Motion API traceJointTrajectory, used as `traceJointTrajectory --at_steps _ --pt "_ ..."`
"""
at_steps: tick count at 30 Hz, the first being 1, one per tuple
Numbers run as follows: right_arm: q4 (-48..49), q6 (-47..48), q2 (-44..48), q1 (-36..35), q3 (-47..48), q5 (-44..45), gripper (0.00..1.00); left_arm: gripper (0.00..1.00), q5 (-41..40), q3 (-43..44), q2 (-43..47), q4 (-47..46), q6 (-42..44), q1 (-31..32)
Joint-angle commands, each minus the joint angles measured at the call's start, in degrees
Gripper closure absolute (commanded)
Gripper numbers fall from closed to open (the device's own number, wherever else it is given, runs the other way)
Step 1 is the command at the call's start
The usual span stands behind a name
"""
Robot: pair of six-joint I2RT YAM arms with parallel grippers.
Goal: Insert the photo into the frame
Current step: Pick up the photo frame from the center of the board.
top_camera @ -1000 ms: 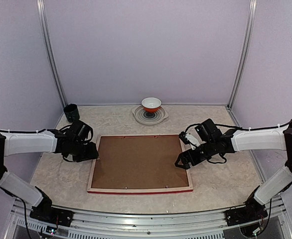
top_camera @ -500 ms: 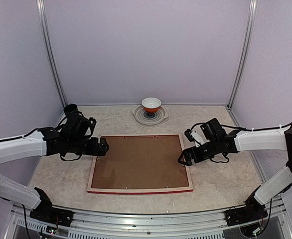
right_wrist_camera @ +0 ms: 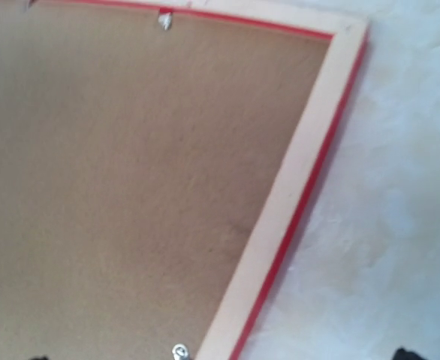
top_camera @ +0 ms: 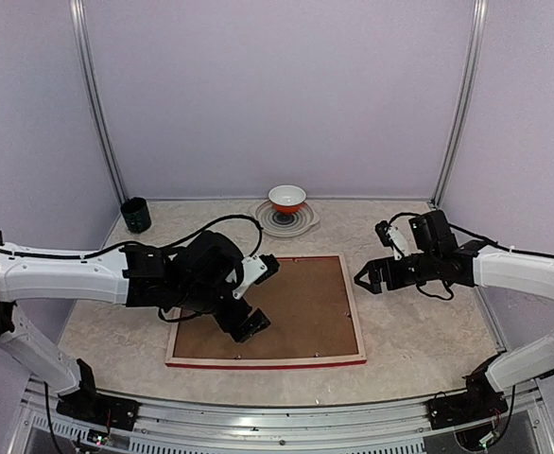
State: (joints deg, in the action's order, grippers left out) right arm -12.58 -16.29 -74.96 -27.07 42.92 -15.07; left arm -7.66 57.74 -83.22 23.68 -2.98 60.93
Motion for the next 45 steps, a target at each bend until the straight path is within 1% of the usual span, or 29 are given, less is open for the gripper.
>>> traceJointTrajectory --at_steps 1,4,8,12,15,20,23,27,28,32,38,39,41,42,45 --pt "-1.3 -0.5 2.9 1.6 -1.4 0.4 0.01 0.03 4.0 7.4 -6.6 2.7 11.7 4.2" --pt "-1.7 -0.4 3.7 1.9 -2.0 0.0 0.01 0.05 5.9 11.6 -11.9 6.6 15.7 5.7" --pt "-1.8 -0.4 5.4 2.2 -2.9 -0.2 0.01 0.10 6.7 17.2 -20.4 12.1 17.4 7.2" --pt "-2.1 0.0 7.0 2.5 -3.8 -0.2 0.01 0.14 3.5 18.4 -23.8 13.4 17.5 9.1" --pt "-2.0 0.3 7.6 2.8 -4.3 -0.3 0.01 0.21 3.3 17.7 -24.7 13.1 17.0 10.0" --pt "-1.8 0.6 7.4 3.4 -4.2 -0.7 0.01 0.24 4.8 16.4 -24.9 12.8 16.7 10.3" --pt "-1.8 0.6 7.4 3.6 -3.9 -0.9 0.01 0.34 4.6 16.6 -25.9 13.5 17.2 10.3" --pt "-1.9 0.4 7.5 3.7 -3.5 -0.6 0.01 0.43 4.4 17.5 -27.5 14.7 17.6 10.3" --pt "-2.0 0.4 7.7 3.8 -3.4 -0.4 0.01 0.44 4.6 17.6 -27.6 14.9 17.7 10.3" --pt "-2.6 0.2 8.6 4.2 -3.4 1.1 0.01 0.45 4.9 17.4 -28.3 15.3 18.1 10.3" --pt "-2.6 -0.1 9.6 5.0 -3.7 0.9 0.01 0.54 5.1 17.4 -30.1 15.5 18.2 10.5" --pt "-2.7 -0.1 9.6 5.1 -3.7 0.8 0.01 0.57 5.2 17.3 -30.3 15.3 18.2 10.6" --pt "-2.6 -0.3 9.6 5.4 -3.7 0.5 0.01 0.70 5.3 17.2 -30.4 14.9 18.3 10.7" --pt "-2.7 -0.4 9.5 5.5 -3.6 0.4 0.01 0.74 5.7 17.0 -30.4 14.9 18.3 10.8" --pt "-2.7 -0.8 9.5 6.1 -3.6 -0.2 0.01 0.79 6.3 17.1 -30.8 15.5 18.4 11.3"
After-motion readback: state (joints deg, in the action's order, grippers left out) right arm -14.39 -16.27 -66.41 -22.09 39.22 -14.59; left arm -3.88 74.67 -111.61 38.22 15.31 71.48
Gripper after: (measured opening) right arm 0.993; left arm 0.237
